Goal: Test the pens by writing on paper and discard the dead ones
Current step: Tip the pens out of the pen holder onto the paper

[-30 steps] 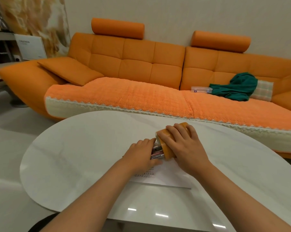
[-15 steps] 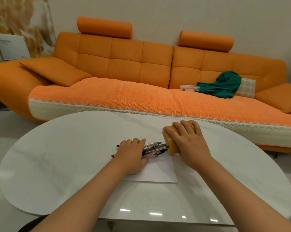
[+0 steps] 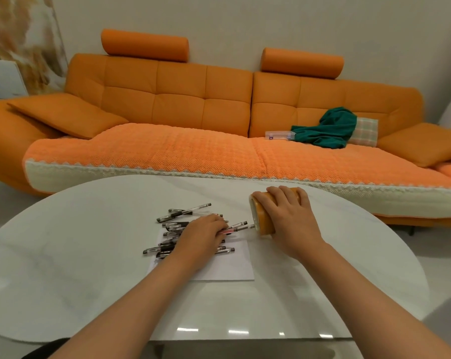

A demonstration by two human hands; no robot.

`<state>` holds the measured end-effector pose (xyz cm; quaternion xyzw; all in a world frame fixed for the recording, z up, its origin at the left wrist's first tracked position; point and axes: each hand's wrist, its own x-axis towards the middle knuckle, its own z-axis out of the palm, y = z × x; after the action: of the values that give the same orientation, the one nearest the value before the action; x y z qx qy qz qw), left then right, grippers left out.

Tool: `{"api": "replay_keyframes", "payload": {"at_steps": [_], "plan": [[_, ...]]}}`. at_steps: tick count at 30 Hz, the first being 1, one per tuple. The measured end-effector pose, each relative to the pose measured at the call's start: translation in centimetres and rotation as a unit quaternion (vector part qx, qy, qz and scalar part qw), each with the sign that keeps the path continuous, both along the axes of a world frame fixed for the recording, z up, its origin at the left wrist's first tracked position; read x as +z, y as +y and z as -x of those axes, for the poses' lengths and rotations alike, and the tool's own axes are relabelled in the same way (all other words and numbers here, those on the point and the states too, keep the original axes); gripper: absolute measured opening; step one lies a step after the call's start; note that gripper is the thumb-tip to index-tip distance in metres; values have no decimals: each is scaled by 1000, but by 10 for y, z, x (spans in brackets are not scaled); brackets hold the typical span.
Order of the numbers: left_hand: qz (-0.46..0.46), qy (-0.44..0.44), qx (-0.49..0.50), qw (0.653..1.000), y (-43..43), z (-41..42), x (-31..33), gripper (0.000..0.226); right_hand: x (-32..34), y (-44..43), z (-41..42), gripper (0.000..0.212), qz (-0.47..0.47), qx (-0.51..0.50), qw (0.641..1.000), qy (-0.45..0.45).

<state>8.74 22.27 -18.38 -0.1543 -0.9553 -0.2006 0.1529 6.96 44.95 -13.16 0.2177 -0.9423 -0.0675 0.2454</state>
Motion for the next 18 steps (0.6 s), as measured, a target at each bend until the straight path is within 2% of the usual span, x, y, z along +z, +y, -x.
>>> {"api": "replay_keyframes", "payload": {"at_steps": [5,9,13,18], "plan": [[37,-8,3,999,1,-4,2,44,-5,12,3,89,48,-6,999,-13],[84,-93,-4,992,-2,-4,0,67,0,14,3,90,123,-19,991,-47],[109,-98,-11,989,-2,-3,-2,63,6,17,6,95,179,-45,981,-51],[70,-70,13,995,2,0,-2,58,10,11,6,98,215,-41,975,-27]]}}
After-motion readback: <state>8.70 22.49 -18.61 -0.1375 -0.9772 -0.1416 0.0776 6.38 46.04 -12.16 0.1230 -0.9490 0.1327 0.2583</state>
